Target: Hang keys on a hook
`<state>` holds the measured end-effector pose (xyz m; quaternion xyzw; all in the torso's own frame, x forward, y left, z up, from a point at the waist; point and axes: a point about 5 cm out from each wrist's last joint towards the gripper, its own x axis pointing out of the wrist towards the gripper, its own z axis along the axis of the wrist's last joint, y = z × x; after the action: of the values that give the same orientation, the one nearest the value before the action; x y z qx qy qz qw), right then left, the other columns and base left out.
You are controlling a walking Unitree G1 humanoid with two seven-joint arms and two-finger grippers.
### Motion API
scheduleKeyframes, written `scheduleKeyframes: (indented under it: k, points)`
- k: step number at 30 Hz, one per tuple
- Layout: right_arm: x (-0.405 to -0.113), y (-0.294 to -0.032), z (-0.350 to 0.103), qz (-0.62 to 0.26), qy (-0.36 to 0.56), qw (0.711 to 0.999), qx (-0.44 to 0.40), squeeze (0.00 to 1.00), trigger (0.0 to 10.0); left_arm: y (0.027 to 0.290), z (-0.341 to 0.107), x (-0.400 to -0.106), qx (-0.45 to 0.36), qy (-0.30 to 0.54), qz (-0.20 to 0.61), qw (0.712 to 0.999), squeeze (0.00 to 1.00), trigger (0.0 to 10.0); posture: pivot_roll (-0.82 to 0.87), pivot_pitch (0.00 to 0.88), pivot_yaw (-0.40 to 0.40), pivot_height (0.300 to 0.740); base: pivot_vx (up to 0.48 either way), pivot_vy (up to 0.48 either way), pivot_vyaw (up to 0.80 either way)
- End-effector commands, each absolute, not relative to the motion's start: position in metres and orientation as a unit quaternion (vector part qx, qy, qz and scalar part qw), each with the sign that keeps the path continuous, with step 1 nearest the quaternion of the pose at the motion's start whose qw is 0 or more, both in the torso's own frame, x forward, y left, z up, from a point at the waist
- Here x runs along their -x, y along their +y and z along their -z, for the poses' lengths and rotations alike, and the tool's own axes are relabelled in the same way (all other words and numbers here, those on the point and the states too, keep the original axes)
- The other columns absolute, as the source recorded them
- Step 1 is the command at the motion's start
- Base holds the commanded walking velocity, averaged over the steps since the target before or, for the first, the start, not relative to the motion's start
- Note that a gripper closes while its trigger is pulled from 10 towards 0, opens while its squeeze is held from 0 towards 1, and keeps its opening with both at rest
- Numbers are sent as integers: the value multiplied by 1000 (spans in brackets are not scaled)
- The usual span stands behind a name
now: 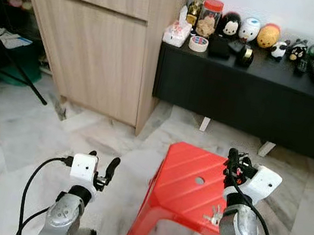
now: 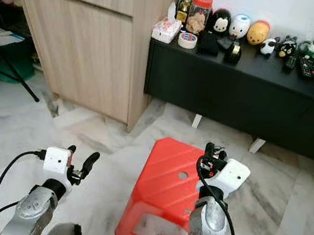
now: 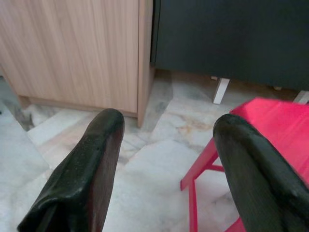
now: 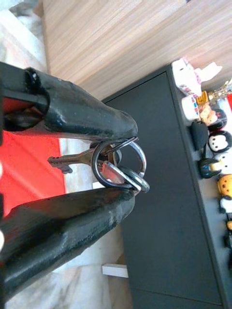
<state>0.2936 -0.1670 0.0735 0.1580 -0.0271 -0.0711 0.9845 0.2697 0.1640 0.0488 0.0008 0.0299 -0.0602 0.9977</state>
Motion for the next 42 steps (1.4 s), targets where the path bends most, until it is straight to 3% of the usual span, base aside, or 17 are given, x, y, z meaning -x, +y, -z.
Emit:
scheduleKeyframes:
  k: [1, 6, 35, 42]
  points:
    - [-294, -168, -77, 74, -36, 984, -156, 0, 10000, 162, -47, -271, -3, 33, 64, 997, 0, 10000, 41, 32, -66, 708, 0, 0, 0]
    - [-293, -168, -76, 74, -32, 985, -155, 0, 10000, 162, -46, -271, -3, 34, 64, 997, 0, 10000, 41, 21, -68, 740, 0, 0, 0]
    - [-292, -172, -68, 87, 2, 984, -152, 0, 10000, 163, -42, -271, 11, 35, 60, 997, 0, 10000, 40, 2, -74, 740, 0, 0, 0]
    - [-291, -172, -67, 89, 4, 987, -137, 0, 10000, 164, -42, -271, 13, 35, 57, 998, 0, 10000, 41, 18, -73, 740, 0, 0, -450]
